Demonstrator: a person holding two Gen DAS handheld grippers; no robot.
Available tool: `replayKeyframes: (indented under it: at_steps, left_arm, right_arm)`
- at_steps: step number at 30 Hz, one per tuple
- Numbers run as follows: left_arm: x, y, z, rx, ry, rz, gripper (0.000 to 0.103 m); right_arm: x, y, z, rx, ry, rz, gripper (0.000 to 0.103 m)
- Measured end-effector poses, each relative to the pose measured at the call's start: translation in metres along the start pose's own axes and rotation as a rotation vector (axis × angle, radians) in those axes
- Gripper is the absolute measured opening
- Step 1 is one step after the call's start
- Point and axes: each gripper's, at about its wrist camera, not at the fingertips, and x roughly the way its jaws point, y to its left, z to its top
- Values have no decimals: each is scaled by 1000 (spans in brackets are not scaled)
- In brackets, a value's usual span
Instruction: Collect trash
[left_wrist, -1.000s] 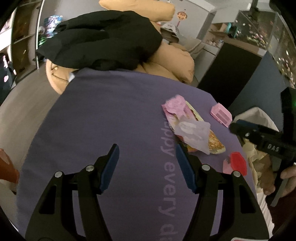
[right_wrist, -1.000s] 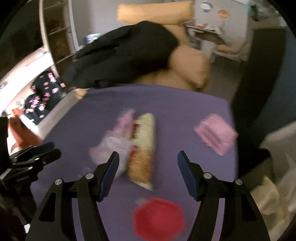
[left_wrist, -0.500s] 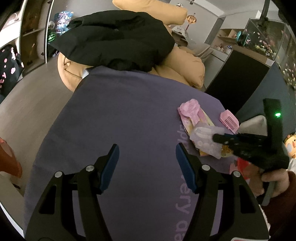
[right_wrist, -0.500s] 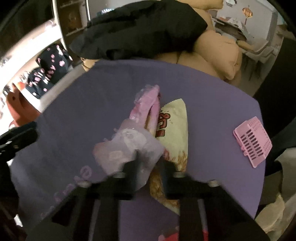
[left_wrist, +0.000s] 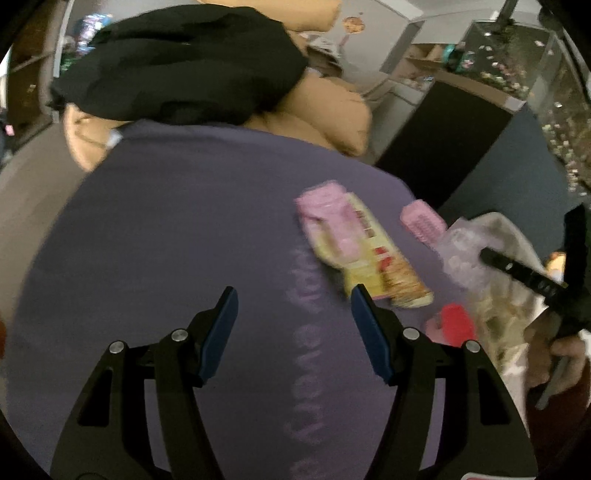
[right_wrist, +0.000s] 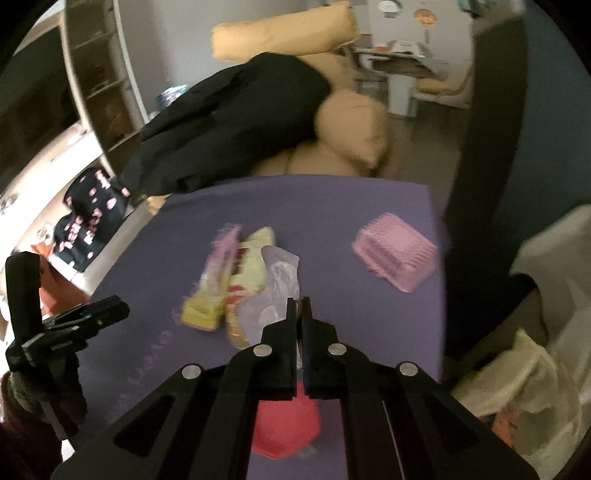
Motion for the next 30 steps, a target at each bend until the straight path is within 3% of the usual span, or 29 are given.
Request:
replayKeyframes:
  at_steps: [4, 8, 14, 18, 21, 26, 30]
  left_arm:
    - [23, -12, 26, 20, -29, -67, 60]
    - [63, -19, 61, 15, -35, -43, 60]
    - [114, -19, 82, -56, 77, -18, 60]
    - [130, -18, 83, -100, 136, -43, 58]
    - [129, -20, 75, -79, 146, -86, 51]
    - [97, -21, 63, -45, 114, -77, 41]
    - [63, -26, 50, -3, 63, -62, 41]
  right_arm:
    - [-9, -17, -10, 44, -38, -10, 4]
    - [-13, -28, -20, 81, -61, -1, 4]
    - [-8, -40, -34, 107, -52, -28, 4]
    - [-4, -50, -38, 131, -40, -24, 4]
    - [-3, -49, -43, 121, -38, -26, 4]
    - [-4, -44, -46, 105, -46, -21, 4]
    - [-5, -40, -46, 97, -55, -14, 4]
